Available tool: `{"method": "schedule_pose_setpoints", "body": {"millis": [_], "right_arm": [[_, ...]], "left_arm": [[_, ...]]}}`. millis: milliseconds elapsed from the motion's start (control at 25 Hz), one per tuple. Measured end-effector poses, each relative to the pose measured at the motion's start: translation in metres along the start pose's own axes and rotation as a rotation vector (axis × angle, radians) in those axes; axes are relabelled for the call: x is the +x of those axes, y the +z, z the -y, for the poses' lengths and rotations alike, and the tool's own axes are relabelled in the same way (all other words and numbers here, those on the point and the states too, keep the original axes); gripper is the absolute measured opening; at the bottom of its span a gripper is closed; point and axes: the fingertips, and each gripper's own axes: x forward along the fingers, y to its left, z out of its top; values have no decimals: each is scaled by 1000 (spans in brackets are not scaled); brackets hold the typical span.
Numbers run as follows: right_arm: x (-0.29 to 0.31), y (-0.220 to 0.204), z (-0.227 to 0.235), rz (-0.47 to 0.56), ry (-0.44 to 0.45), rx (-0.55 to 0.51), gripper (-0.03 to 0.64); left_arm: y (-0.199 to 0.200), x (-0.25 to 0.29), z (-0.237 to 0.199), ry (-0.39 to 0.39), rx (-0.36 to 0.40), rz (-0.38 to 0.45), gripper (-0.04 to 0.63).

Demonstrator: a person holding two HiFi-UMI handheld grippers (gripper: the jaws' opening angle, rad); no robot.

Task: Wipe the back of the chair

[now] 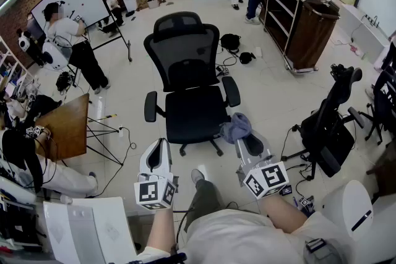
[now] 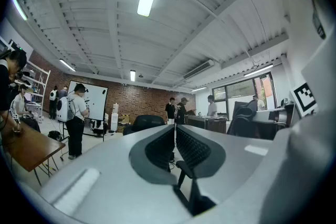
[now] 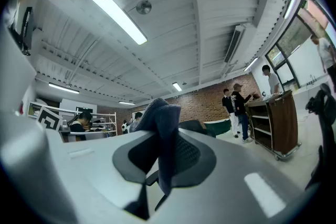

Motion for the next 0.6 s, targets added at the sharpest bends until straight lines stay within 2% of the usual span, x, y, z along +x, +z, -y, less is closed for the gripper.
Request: {"method": "schedule_pose_setpoints", "body": {"millis": [280,400,600], "right_arm": [[77,-34,34,-13,-18,6,46],[124,-34,42,-10,-22,7,46],[199,-30,56,8,-35,-15,46]], "left_arm": [[-13,78,-46,-17,12,33,75],[-14,116,-82,-11,3,32,75],[-5,181,-126,-51,8,56,76]]}}
